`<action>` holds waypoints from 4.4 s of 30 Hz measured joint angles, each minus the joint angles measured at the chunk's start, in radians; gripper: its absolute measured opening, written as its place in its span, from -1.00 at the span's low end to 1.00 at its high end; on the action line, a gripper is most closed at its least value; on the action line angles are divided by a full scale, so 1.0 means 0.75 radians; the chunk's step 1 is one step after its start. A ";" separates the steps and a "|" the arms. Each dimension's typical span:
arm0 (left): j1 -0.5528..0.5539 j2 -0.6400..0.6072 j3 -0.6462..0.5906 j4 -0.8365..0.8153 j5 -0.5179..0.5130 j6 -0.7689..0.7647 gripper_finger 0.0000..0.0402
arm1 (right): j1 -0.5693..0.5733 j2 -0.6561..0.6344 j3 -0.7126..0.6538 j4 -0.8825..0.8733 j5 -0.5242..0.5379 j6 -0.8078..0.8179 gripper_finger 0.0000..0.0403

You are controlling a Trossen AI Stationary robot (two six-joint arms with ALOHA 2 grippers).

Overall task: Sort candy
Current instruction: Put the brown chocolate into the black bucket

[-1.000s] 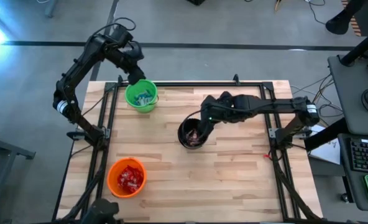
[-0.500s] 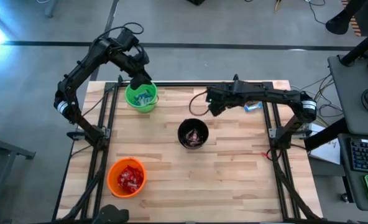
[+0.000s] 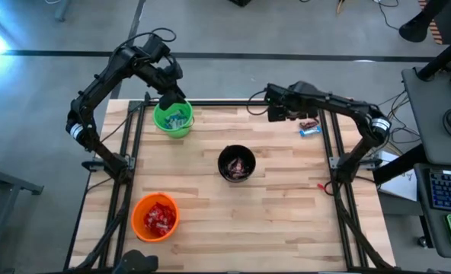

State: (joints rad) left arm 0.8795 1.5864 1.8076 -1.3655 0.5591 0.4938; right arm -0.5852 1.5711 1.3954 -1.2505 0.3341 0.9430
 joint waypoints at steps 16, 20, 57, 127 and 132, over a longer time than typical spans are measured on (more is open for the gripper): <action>0.000 0.000 0.000 0.000 0.000 0.037 -0.41 | -0.297 0.002 -0.238 0.238 -0.229 0.173 0.01; 0.000 0.000 0.000 0.000 0.000 0.042 -0.41 | -0.356 0.002 -0.296 0.331 -0.269 0.235 0.01; 0.000 0.000 0.000 0.004 0.001 0.074 -0.41 | -0.595 0.002 -0.515 0.572 -0.211 0.264 0.01; 0.000 0.000 0.000 0.004 0.001 0.073 -0.41 | -0.609 0.102 -0.564 0.738 -0.258 0.519 -0.55; 0.000 0.000 0.000 0.003 -0.002 0.086 -0.41 | -0.608 0.094 -0.552 0.736 -0.285 0.442 -0.87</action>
State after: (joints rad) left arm 0.8797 1.5864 1.8076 -1.3630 0.5578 0.5586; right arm -1.0415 1.6418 0.9811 -0.6987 0.1206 1.2746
